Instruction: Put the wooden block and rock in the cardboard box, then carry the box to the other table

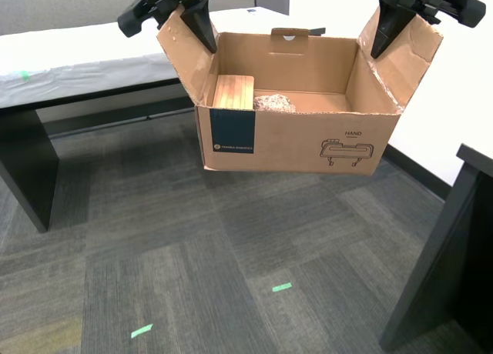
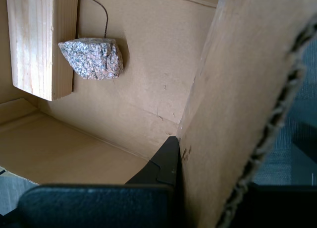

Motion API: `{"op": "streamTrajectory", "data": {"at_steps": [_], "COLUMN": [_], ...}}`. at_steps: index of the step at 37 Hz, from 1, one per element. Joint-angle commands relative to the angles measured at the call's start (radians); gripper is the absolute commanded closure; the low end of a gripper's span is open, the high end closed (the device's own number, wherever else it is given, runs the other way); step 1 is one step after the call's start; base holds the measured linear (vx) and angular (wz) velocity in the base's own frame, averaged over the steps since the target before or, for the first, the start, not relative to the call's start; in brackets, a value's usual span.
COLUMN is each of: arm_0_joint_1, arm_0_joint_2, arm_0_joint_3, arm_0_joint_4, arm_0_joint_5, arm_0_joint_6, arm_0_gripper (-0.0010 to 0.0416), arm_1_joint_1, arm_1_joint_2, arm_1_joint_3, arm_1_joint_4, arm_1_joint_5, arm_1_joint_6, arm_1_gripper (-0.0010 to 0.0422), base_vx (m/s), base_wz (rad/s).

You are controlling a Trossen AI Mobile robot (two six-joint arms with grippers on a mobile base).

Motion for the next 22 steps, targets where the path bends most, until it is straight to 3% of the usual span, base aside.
{"op": "streamTrajectory", "data": {"at_steps": [1,22], "arm_0_joint_1": [0.002,0.002], "arm_0_joint_2": [-0.001,-0.001], "arm_0_joint_3": [0.001,0.001], "arm_0_joint_4": [0.008,0.008], "arm_0_joint_5": [-0.020,-0.020], "arm_0_joint_6": [-0.010,-0.031], "arm_0_gripper": [0.0407,0.0407], "arm_1_joint_1": [-0.003,-0.004], "arm_1_joint_2": [-0.002,-0.002], "arm_1_joint_3": [0.002,-0.035], "arm_1_joint_4": [0.010,0.013], "arm_1_joint_5": [0.025,0.017], "arm_1_joint_6": [0.005,-0.039], "arm_1_gripper": [0.0413,0.0413], "base_vx": [0.120,0.117], "base_wz": [0.046,0.108]}}
